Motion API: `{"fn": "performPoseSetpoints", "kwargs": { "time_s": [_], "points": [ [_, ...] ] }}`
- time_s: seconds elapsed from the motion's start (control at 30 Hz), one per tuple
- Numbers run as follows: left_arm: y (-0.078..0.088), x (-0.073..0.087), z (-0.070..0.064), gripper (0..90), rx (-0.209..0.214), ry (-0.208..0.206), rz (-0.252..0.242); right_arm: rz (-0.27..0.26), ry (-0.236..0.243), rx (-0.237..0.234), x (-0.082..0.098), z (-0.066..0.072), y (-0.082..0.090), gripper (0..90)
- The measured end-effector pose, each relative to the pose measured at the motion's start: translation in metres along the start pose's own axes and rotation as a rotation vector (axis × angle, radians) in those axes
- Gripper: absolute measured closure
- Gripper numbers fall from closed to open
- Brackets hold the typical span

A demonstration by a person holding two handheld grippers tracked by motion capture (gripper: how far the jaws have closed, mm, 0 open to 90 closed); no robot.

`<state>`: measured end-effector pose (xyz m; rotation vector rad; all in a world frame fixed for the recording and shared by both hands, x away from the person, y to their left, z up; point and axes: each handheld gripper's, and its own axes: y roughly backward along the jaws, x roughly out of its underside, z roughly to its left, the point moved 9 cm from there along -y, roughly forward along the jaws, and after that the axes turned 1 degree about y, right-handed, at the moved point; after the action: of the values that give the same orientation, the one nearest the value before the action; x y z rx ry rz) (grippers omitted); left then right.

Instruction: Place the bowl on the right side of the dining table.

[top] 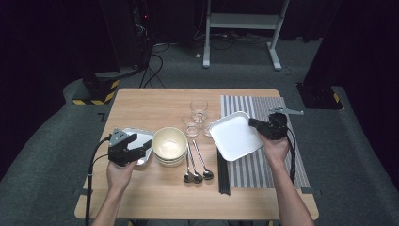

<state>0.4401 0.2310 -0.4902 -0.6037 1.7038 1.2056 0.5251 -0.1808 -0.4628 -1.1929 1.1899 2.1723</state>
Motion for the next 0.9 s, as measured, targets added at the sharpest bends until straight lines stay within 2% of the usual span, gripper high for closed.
{"fn": "performPoseSetpoints", "kwargs": {
  "time_s": [0.47, 0.9],
  "points": [
    [0.001, 0.019, 0.005, 32.2, -0.023, 0.012, 0.014, -0.001, -0.023, 0.019, 0.005, -0.008, 0.003, 88.5],
    [0.004, 0.039, 0.011, 31.5, -0.048, 0.028, 0.032, -0.011, -0.054, 0.043, 0.011, -0.02, 0.01, 88.5]
  ]
}}
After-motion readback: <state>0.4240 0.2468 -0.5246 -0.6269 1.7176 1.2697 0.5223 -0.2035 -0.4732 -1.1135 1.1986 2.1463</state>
